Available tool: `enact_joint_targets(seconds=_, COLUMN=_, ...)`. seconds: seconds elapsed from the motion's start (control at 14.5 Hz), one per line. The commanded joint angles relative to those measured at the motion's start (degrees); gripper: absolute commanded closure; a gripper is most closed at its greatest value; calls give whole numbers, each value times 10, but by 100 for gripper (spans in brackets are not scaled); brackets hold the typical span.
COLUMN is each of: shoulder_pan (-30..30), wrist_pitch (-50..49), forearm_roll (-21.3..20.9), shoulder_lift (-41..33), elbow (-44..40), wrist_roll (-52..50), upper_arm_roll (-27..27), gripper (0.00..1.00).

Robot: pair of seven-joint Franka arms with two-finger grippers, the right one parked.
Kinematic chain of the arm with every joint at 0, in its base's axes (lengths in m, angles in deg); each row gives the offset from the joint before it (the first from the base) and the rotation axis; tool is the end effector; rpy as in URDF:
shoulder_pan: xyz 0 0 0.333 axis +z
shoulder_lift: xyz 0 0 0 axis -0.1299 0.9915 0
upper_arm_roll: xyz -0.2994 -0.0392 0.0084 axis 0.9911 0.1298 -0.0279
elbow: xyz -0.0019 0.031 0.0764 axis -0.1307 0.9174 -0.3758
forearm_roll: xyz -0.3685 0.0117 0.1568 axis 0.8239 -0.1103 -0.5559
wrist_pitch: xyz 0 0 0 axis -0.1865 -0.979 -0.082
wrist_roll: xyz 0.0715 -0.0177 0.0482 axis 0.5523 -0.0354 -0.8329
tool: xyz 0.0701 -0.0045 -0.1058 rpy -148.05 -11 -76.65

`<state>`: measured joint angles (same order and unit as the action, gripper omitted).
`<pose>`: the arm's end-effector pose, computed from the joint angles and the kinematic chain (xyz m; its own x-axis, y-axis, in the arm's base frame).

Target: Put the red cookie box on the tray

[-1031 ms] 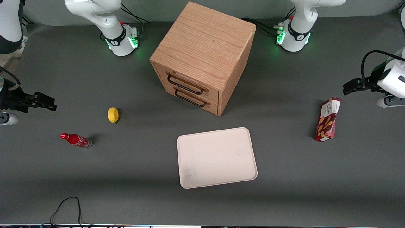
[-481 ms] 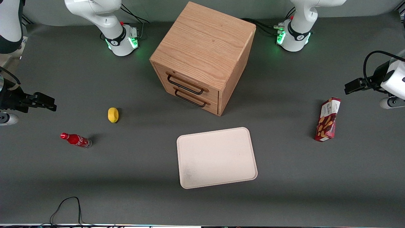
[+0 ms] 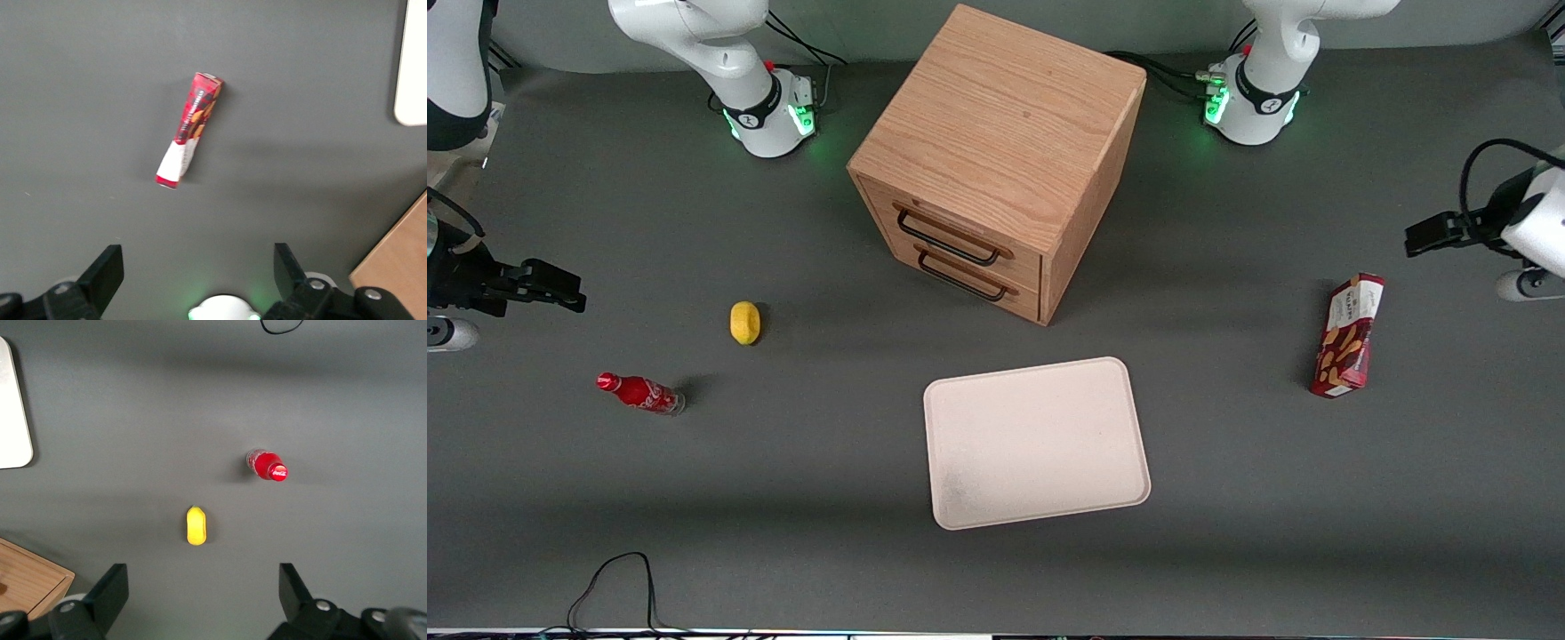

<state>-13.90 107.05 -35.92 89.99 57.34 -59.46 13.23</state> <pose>0.5520 0.0302 0.5475 0.9850 0.0161 -0.1717 0.0063 -0.9983 -0.0575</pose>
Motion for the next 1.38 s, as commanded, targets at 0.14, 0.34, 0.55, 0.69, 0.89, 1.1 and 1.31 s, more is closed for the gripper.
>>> enact_joint_targets(seconds=0.14, shoulder_pan=76, wrist_pitch=-32, forearm_roll=-22, shoulder_lift=4, elbow=-54, wrist_roll=287, upper_arm_roll=-4, gripper=0)
enact_joint_targets(seconds=0.34, shoulder_pan=84, wrist_pitch=-41, forearm_roll=-21, shoulder_lift=-2, elbow=-53, wrist_roll=283, upper_arm_roll=-4, gripper=0)
enact_joint_targets(seconds=0.55, shoulder_pan=84, wrist_pitch=-42, forearm_roll=-17, shoulder_lift=-3, elbow=-53, wrist_roll=270, upper_arm_roll=-3, gripper=0)
enact_joint_targets(seconds=0.69, shoulder_pan=83, wrist_pitch=-41, forearm_roll=-17, shoulder_lift=-3, elbow=-53, wrist_roll=268, upper_arm_roll=-2, gripper=0)
enact_joint_targets(seconds=0.89, shoulder_pan=83, wrist_pitch=-34, forearm_roll=-17, shoulder_lift=-3, elbow=-44, wrist_roll=267, upper_arm_roll=-2, gripper=0)
enact_joint_targets(seconds=1.1, shoulder_pan=80, wrist_pitch=-19, forearm_roll=-15, shoulder_lift=-4, elbow=-20, wrist_roll=241, upper_arm_roll=-1, gripper=0)
enact_joint_targets(seconds=1.31, shoulder_pan=78, wrist_pitch=61, forearm_roll=-15, shoulder_lift=-25, elbow=67, wrist_roll=229, upper_arm_roll=2, gripper=0)
